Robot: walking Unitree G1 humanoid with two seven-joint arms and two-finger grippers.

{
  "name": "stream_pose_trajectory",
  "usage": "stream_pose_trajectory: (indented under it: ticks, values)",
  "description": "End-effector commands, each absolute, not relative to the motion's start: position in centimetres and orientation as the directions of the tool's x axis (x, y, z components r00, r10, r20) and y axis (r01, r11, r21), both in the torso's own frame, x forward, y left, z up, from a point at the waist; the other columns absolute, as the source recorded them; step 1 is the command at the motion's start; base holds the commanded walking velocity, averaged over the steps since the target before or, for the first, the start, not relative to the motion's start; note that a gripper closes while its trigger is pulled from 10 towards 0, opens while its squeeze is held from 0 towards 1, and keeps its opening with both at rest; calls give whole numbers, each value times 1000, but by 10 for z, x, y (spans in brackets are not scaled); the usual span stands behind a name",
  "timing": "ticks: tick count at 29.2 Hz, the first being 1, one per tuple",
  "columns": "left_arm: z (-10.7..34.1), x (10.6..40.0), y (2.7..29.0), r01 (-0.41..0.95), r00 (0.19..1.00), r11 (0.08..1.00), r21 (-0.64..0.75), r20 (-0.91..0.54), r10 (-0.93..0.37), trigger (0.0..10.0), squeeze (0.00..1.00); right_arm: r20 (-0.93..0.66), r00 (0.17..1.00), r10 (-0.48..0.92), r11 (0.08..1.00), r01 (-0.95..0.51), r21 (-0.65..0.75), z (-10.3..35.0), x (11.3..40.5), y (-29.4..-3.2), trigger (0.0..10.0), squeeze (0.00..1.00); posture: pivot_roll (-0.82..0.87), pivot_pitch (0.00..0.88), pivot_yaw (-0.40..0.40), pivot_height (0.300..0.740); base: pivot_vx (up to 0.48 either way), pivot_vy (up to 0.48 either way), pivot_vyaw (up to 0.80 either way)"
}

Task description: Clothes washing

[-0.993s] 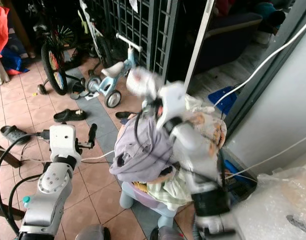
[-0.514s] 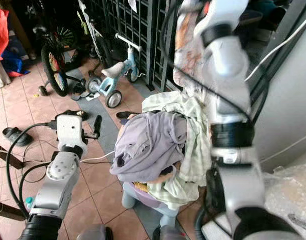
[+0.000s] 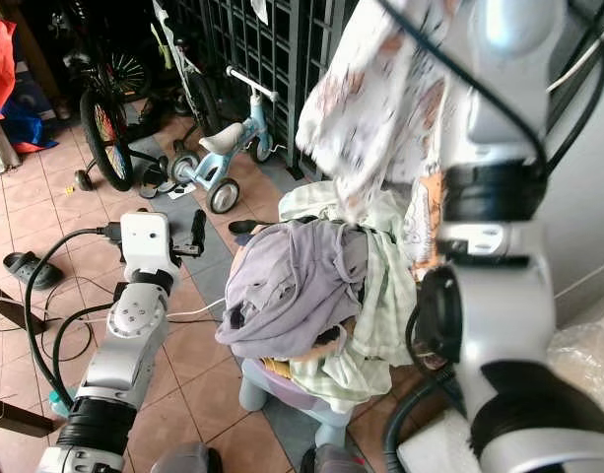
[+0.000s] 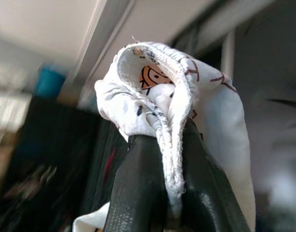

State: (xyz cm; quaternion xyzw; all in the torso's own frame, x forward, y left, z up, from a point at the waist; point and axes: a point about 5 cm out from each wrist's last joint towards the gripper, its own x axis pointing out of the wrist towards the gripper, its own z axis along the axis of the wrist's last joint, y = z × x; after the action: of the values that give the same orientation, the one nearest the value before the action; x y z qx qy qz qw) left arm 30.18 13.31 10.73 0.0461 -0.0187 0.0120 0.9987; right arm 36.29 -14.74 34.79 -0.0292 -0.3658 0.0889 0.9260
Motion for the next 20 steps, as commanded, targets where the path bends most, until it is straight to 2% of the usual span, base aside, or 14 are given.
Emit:
stream_pose_trajectory:
  ticks: [1,2,3,4,5,6,7,8,9,10,20]
  values:
    - [103,297,137,-39,999,994,100,31,36,10000,0,552,794,254,967,-226,-119,307,365,-136,0,0,-47,0,-9,740,0,0,0]
    - [103,297,137,-39,999,994,100,31,36,10000,0,552,794,254,967,-226,-119,307,365,-136,0,0,-47,0,-9,740,0,0,0]
    - [98,293,137,-38,999,994,104,18,36,10000,0,417,861,291,956,-274,-102,257,359,-131,2588,0,-51,0,-6,740,0,0,0]
    - [96,291,137,-35,999,994,106,12,34,10000,0,346,888,303,953,-286,-99,232,355,-130,3490,0,-51,0,-6,740,0,0,0]
    - [96,291,137,-35,999,994,106,12,34,10000,0,346,888,303,953,-286,-99,232,355,-130,3490,0,-51,0,-6,740,0,0,0]
    - [95,288,137,-29,1000,993,111,5,29,10000,0,271,911,310,951,-294,-100,203,345,-129,6431,0,-52,0,-3,740,0,0,0]
    - [95,287,137,-26,1000,993,113,4,26,10000,0,233,922,308,951,-297,-81,191,341,-130,8000,0,-53,0,-2,740,0,0,0]
    - [95,287,137,-26,1000,993,113,4,26,10000,0,233,922,308,951,-297,-81,191,341,-130,8000,0,-53,0,-2,740,0,0,0]
    - [95,286,137,-25,1000,992,123,7,24,10000,0,195,933,302,953,-294,-67,179,337,-132,10000,0,-52,0,-2,740,0,0,0]
    - [96,285,138,-26,1000,990,137,11,24,10000,0,149,943,299,954,-294,-52,164,328,-133,10000,0,-52,0,-2,740,0,0,0]
    - [95,275,147,-39,999,990,133,0,39,10000,0,38,966,254,966,-252,-47,130,292,-143,10000,0,-46,0,-3,740,0,0,0]
